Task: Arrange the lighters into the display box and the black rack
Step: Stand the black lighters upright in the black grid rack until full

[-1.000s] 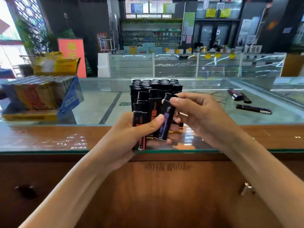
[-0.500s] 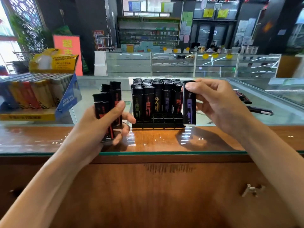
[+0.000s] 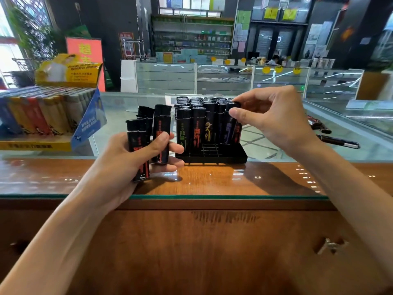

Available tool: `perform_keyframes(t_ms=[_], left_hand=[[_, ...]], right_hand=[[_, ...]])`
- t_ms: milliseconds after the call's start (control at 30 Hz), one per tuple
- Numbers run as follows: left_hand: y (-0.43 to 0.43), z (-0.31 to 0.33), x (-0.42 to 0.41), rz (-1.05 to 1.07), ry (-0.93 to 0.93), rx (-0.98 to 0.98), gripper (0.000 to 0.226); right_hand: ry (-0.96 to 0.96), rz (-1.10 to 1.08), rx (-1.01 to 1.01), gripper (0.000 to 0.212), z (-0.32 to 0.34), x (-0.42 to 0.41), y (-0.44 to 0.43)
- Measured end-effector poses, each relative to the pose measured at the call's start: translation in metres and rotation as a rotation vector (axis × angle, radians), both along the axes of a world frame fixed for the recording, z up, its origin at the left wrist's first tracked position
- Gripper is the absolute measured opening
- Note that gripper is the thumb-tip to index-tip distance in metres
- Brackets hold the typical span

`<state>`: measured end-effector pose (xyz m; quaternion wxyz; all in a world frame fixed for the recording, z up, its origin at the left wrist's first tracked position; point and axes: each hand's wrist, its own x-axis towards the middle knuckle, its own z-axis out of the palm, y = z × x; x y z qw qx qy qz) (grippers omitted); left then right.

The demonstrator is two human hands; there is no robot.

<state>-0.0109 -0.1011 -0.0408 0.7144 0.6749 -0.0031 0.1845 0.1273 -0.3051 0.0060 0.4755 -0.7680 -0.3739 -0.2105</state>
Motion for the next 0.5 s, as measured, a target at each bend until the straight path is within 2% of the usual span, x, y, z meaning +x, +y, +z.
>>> perform_keyframes(t_ms=[367,500], left_hand=[[-0.002,0.001,0.000,-0.006,0.001,0.006,0.021],[-0.002,0.002,0.000,-0.001,0.012,0.006,0.022]], right_hand=[[-0.289,-0.102,-0.140,0.032,-0.002,-0.002,0.010],[-0.311,-0.128,-0.179,0.033,-0.005,0.001,0.012]])
